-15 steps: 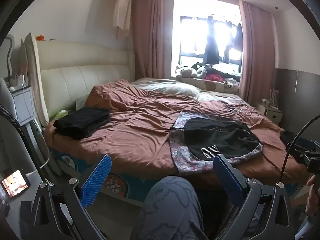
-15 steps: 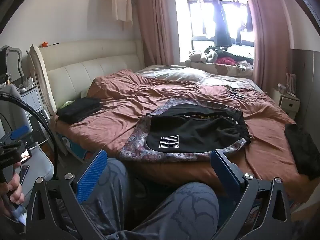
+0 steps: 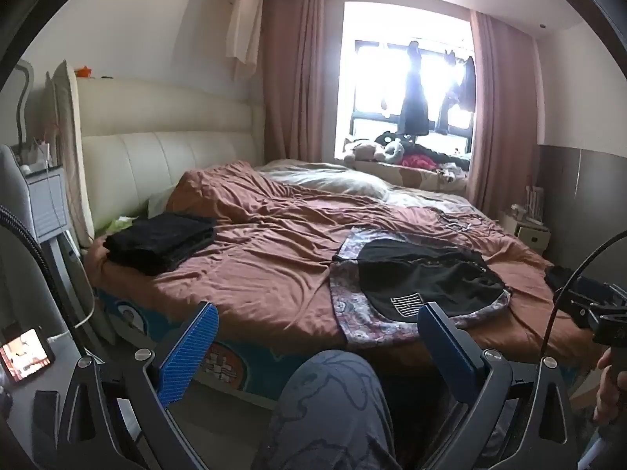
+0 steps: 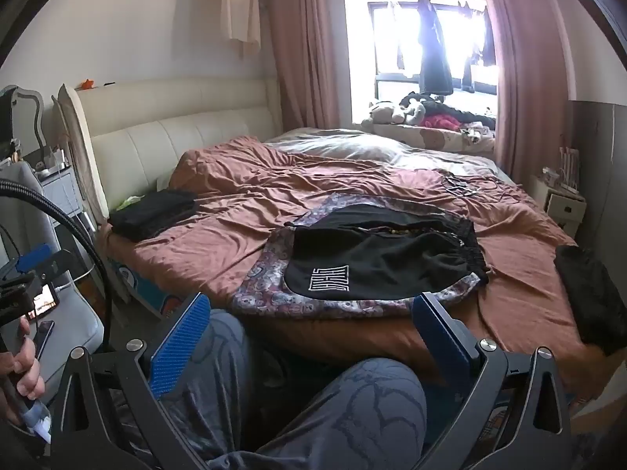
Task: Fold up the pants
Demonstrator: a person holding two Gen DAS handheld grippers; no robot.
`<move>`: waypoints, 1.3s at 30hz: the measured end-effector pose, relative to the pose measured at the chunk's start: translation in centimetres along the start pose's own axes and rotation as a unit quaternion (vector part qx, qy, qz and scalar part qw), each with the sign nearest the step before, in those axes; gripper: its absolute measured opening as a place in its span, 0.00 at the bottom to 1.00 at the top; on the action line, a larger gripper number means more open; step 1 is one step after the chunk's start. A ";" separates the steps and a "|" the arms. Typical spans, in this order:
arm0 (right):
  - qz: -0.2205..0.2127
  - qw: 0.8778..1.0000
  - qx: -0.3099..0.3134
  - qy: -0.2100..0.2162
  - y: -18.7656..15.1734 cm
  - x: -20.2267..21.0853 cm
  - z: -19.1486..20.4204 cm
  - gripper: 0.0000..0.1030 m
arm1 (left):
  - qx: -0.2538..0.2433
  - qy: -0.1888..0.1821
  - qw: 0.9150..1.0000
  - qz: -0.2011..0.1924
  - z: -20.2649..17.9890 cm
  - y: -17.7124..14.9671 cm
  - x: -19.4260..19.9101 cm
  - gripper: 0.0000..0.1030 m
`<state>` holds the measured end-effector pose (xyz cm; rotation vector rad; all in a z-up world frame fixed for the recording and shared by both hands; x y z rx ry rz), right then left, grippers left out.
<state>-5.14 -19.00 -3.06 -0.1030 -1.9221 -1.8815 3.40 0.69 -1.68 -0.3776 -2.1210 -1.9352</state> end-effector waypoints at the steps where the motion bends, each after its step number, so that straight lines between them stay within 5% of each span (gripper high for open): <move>1: 0.001 1.000 0.000 -0.002 0.0 0.0 0.0 1.00 | 0.001 0.000 1.000 0.000 0.0 0.0 0.0 1.00; 39: 0.006 1.000 -0.013 -0.022 -1.1 0.1 -0.6 1.00 | 0.007 -0.022 1.000 0.006 -1.0 -0.9 0.7 1.00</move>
Point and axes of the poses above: each gripper's, at about its wrist camera, not at the fingertips, and x roughly against the way its jaws point, z to its left, y to its top, the point moved 4 cm from there along -x, roughly the way its jaws point, and after that the axes turned 1 degree about x, right-handed, at the moved point
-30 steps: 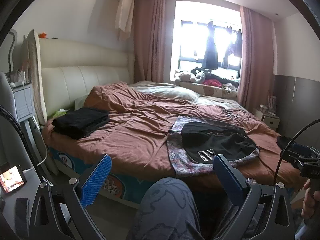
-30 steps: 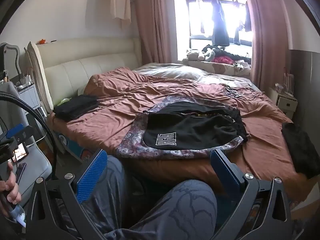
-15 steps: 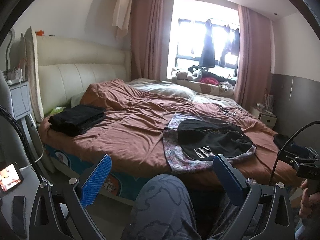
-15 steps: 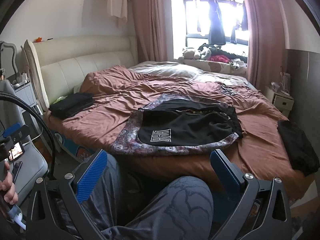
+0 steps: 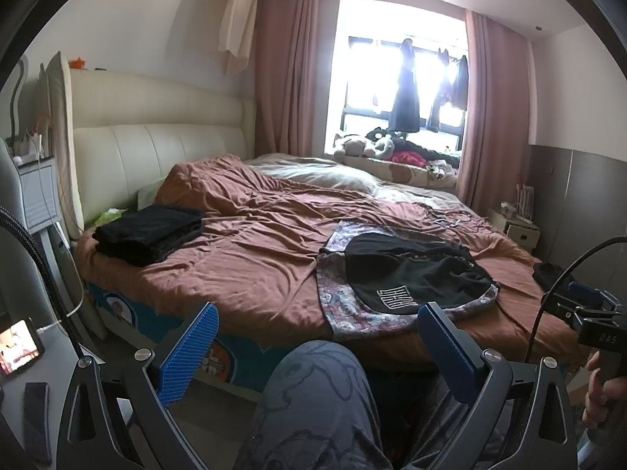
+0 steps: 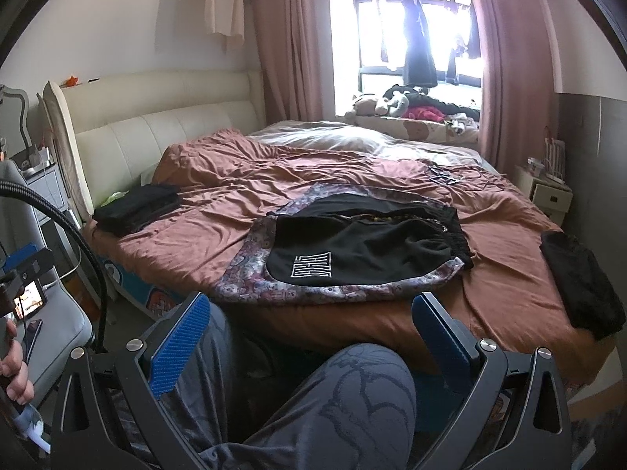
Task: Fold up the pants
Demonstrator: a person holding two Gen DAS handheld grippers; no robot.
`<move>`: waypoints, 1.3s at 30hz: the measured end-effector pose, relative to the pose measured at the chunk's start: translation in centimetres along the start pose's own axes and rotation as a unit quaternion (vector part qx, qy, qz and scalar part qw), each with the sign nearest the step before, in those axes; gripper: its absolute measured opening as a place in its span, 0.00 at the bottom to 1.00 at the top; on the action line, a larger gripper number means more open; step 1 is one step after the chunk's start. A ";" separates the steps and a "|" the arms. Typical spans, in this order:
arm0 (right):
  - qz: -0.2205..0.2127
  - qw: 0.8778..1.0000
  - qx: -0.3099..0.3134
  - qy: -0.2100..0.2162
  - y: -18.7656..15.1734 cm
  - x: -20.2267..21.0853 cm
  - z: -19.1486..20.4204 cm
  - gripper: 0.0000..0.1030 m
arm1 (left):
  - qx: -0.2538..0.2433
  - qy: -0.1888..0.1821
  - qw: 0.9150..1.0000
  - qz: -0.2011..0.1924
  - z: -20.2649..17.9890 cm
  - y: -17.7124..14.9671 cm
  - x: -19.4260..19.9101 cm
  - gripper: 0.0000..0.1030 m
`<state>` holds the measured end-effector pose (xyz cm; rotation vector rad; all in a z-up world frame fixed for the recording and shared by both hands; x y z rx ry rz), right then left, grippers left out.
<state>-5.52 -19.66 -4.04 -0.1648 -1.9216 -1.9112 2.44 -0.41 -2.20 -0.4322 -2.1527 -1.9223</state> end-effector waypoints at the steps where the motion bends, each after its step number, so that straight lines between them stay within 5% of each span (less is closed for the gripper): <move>1: 0.000 1.000 -0.002 -0.001 -0.1 0.0 -0.1 1.00 | -0.001 -0.001 1.000 -0.001 -0.1 0.0 0.1 1.00; 27: -0.008 1.000 -0.027 0.001 -0.4 0.0 -0.5 1.00 | -0.007 -0.010 1.000 0.006 -0.3 -0.2 -0.1 1.00; 39: 0.006 0.999 -0.046 -0.004 1.1 -2.4 -1.4 1.00 | -0.029 -0.033 0.999 0.026 -1.1 1.2 -3.6 1.00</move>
Point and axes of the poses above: each gripper's, at about its wrist camera, not at the fingertips, and x roughly against the way its jaws point, z to its left, y to its top, the point moved 4 cm from there along -x, roughly the way its jaws point, and after that the axes turned 1 degree about x, right-handed, at the moved point
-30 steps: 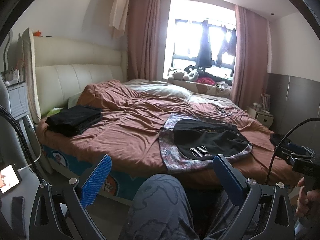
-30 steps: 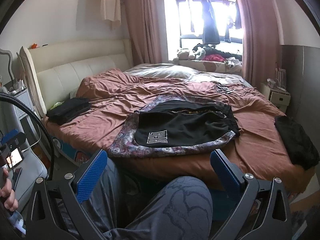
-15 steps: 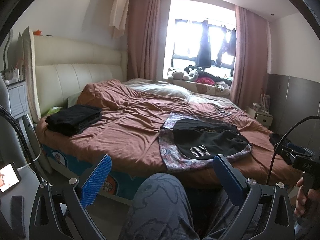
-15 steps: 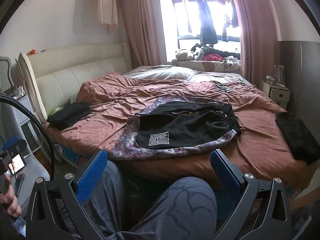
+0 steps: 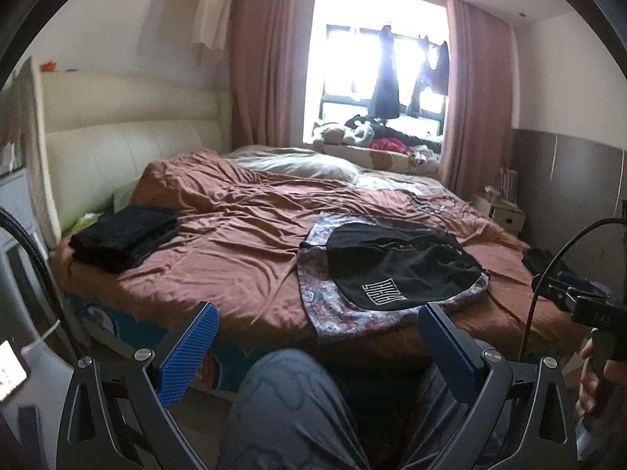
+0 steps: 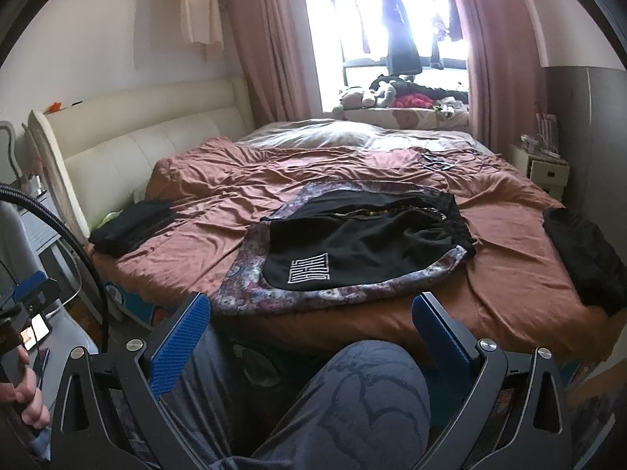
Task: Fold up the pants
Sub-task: 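Move both tools down toward the black shorts' waistband and patterned edge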
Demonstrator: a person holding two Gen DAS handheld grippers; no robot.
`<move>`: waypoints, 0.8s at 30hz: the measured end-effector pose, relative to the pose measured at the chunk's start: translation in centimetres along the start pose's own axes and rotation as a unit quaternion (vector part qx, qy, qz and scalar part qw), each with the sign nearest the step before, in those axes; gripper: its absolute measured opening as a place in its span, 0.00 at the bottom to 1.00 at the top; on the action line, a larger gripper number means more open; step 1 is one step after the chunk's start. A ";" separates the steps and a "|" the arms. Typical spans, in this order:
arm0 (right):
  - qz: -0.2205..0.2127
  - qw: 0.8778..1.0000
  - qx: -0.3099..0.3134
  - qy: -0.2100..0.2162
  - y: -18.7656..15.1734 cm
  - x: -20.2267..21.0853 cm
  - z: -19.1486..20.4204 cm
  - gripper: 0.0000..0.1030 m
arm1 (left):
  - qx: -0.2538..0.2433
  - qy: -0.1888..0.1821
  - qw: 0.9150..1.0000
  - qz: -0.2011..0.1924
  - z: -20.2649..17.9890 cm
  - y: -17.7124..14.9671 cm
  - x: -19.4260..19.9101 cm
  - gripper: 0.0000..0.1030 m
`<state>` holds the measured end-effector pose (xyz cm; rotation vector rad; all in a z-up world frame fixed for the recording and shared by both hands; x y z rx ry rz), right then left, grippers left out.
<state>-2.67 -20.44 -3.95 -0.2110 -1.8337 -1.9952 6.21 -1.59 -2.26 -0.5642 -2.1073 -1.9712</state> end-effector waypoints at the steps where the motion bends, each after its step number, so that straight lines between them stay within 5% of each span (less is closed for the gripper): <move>1: 0.002 1.000 0.002 -0.002 0.2 -0.4 0.0 1.00 | 0.000 -0.001 1.000 0.001 0.1 0.3 -0.5 1.00; 24: 0.037 0.998 -0.046 -0.010 3.0 -7.7 -6.0 1.00 | 0.052 -0.048 0.992 0.100 1.2 0.5 -12.3 1.00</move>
Point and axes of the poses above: each gripper's, at about its wrist camera, not at the fingertips, and x roughly against the way its jaws point, z to its left, y to its top, the point moved 4 cm from there along -x, roughly the way its jaws point, and after that the axes turned 1 degree about x, right-handed, at the moved point
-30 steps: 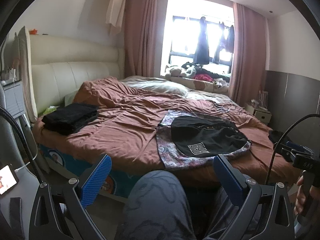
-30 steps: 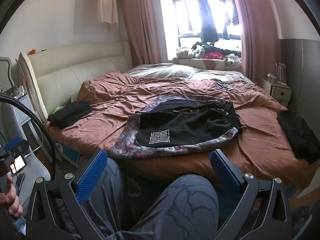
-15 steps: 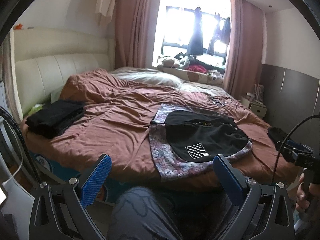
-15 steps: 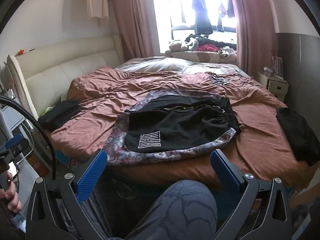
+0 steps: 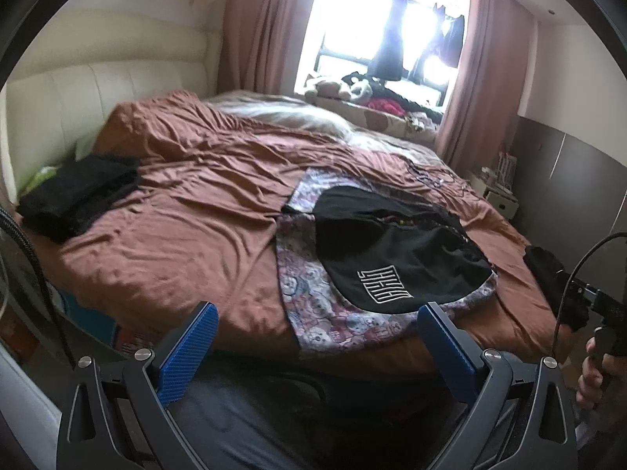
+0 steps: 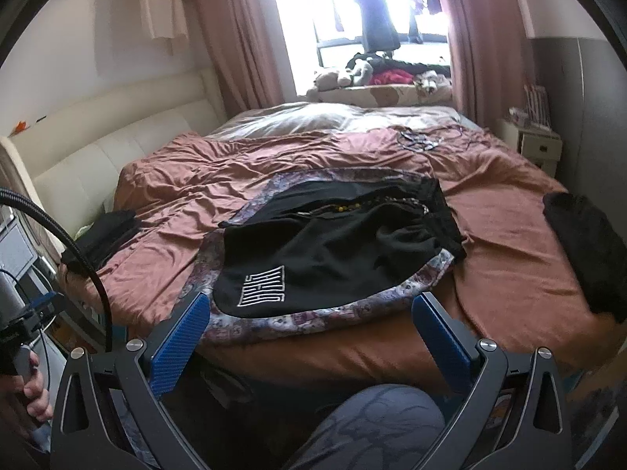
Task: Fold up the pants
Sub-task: 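Move both tools down toward the black shorts' waistband and patterned edge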
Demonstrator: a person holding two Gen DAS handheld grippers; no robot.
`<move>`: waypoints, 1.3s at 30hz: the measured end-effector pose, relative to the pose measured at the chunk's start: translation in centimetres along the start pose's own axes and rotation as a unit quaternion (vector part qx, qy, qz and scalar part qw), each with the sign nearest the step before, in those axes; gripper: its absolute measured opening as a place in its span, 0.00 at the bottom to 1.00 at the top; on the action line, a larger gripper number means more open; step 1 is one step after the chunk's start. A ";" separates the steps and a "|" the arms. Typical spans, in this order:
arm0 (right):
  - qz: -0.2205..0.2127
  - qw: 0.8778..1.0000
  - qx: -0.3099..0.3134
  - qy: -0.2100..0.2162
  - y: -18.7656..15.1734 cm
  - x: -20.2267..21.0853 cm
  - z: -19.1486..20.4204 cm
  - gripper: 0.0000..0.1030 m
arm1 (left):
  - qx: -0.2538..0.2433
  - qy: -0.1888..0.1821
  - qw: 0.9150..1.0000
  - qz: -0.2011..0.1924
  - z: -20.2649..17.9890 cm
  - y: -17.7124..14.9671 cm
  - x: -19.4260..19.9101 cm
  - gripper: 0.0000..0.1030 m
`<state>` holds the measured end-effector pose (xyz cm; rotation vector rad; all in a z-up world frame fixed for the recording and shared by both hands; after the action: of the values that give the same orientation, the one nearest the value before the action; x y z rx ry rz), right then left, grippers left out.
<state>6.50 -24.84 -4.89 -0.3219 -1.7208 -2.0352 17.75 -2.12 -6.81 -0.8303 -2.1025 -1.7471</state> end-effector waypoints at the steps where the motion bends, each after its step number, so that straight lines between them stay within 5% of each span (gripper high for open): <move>1: 0.002 1.000 -0.003 -0.001 0.1 -0.4 -0.4 1.00 | 0.001 -0.004 1.000 0.006 -0.1 0.0 -0.5 0.99; 19: 0.068 0.995 -0.066 -0.010 0.3 -8.0 -5.0 1.00 | 0.081 -0.052 0.989 0.113 3.7 -1.3 -10.3 0.94; 39: 0.108 0.989 -0.103 -0.014 -1.2 -11.2 -6.9 1.00 | 0.139 -0.149 0.942 0.267 2.0 -7.7 -18.0 0.86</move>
<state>16.42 -29.33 -12.39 -0.5804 -1.4232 -2.0567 27.72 -5.45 -23.42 -1.4764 -1.9708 -1.0696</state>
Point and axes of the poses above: each gripper's, at about its wrist camera, not at the fingertips, and x roughly against the way its jaws point, z to its left, y to its top, the point moved 4 cm from there along -x, roughly the way its jaws point, and after that the axes turned 1 degree about x, right-handed, at the moved point
